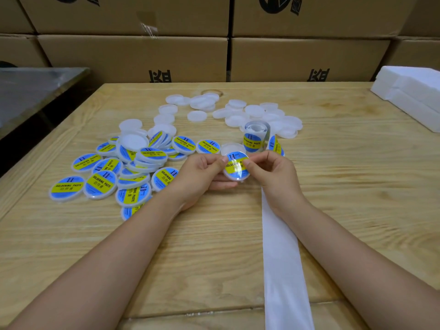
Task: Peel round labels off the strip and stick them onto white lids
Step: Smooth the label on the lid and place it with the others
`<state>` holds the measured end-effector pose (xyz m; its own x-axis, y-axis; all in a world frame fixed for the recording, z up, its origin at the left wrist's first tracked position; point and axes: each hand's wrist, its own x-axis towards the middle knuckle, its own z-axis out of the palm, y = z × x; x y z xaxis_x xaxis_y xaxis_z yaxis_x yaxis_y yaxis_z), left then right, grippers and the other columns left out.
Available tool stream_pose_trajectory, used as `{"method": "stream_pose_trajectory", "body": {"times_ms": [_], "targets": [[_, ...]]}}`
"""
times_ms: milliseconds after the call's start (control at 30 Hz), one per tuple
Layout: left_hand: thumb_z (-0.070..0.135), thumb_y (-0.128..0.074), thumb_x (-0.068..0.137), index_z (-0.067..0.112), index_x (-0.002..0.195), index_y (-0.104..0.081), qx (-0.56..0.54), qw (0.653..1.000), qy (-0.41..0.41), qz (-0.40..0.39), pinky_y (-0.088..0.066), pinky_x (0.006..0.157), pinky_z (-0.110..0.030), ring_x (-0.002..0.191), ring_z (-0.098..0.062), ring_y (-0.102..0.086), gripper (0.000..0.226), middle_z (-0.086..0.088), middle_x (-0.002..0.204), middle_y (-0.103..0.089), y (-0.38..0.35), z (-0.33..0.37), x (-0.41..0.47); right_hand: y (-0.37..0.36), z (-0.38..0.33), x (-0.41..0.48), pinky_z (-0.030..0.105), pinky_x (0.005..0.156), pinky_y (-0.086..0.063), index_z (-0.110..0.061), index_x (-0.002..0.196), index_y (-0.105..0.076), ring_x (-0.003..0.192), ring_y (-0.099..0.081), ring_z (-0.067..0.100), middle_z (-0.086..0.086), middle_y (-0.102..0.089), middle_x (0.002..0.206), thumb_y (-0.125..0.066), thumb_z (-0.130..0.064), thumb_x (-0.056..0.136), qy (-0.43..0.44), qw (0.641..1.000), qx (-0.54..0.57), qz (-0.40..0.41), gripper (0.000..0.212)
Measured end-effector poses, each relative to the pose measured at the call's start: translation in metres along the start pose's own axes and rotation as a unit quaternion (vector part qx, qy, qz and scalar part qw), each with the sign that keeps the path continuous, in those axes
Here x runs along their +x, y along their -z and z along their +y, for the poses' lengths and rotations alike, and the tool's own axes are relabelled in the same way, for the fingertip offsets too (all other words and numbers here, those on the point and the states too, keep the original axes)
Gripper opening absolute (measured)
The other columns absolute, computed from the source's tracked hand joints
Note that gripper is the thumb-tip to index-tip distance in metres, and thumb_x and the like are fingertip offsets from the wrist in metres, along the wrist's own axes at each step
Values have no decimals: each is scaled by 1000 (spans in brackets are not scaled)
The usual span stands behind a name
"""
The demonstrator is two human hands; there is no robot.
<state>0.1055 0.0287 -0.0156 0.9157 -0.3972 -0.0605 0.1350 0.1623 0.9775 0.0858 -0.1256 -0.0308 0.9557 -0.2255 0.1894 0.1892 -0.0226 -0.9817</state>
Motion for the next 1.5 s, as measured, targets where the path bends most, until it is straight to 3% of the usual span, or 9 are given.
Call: {"method": "stream_pose_trajectory", "body": {"times_ms": [200, 400, 567, 700, 800, 967, 1067, 1200, 1500], "targets": [[7, -47, 97, -5, 92, -60, -18, 1000, -5, 25, -57, 62, -25, 76, -23, -72, 19, -13, 77, -72, -1, 0, 1, -5, -5, -9, 19, 81, -46, -20, 78, -67, 83, -62, 1, -16, -67, 79, -71, -17, 81, 76, 983, -156, 62, 6], [7, -45, 97, -2, 88, -61, -34, 999, -9, 4, -57, 65, -24, 82, -25, -72, 20, -15, 81, -72, -3, 0, 2, -9, -6, -11, 22, 82, -46, -17, 88, -68, 83, -61, 2, -10, -68, 82, -68, -14, 83, 133, 968, -190, 95, 6], [8, -45, 97, -9, 100, -60, -30, 1000, -7, -6, -58, 67, -25, 80, -22, -71, 23, -15, 84, -71, -2, -1, 1, -8, -3, -10, 12, 77, -46, -44, 138, -34, 76, -61, 0, -13, -68, 80, -68, -17, 83, 101, 978, -163, 80, 70], [9, -44, 97, -10, 107, -58, -25, 999, -7, -20, -58, 69, -27, 80, -21, -71, 26, -15, 86, -71, -3, -1, 0, -9, -1, -6, 34, 78, -50, -17, 91, -68, 77, -62, 12, -2, -68, 82, -64, -18, 87, 94, 973, -186, 99, 6], [8, -45, 96, -2, 99, -62, -12, 999, -7, -29, -58, 66, -26, 75, -18, -71, 20, -7, 79, -73, -4, -2, -1, -9, 0, -4, 24, 66, -46, -17, 72, -58, 68, -58, 10, -3, -64, 71, -67, -26, 84, 84, 974, -176, 113, 18], [9, -48, 95, 4, 90, -63, -12, 999, -25, -23, -56, 62, -23, 70, -15, -71, 17, -3, 74, -72, -5, -4, -1, -12, 1, -4, 12, 61, -38, -19, 75, -51, 69, -52, 3, -8, -58, 74, -74, -36, 76, 75, 969, -214, 97, 29], [11, -48, 94, 4, 85, -63, -36, 999, -38, -5, -57, 63, -23, 69, -15, -71, 19, -4, 72, -72, -4, -5, 0, -15, 1, -4, 13, 70, -40, -16, 89, -53, 83, -53, 7, -6, -58, 88, -75, -31, 77, 89, 973, -205, 59, 29], [15, -47, 95, 3, 86, -65, -75, 996, -39, 17, -57, 63, -24, 71, -18, -71, 23, -8, 76, -73, 0, -5, 2, -15, 0, -6, 5, 71, -35, -9, 100, -57, 79, -49, -10, -13, -54, 89, -76, -17, 77, 134, 969, -205, 29, 31], [5, -49, 94, 4, 104, -62, -97, 994, -44, 31, -58, 61, -25, 74, -15, -71, 16, -1, 81, -73, 0, -2, 2, -9, 1, -9, 6, 69, -36, -3, 81, -67, 73, -53, -8, -5, -62, 77, -67, -9, 84, 199, 954, -219, 50, 7]]}}
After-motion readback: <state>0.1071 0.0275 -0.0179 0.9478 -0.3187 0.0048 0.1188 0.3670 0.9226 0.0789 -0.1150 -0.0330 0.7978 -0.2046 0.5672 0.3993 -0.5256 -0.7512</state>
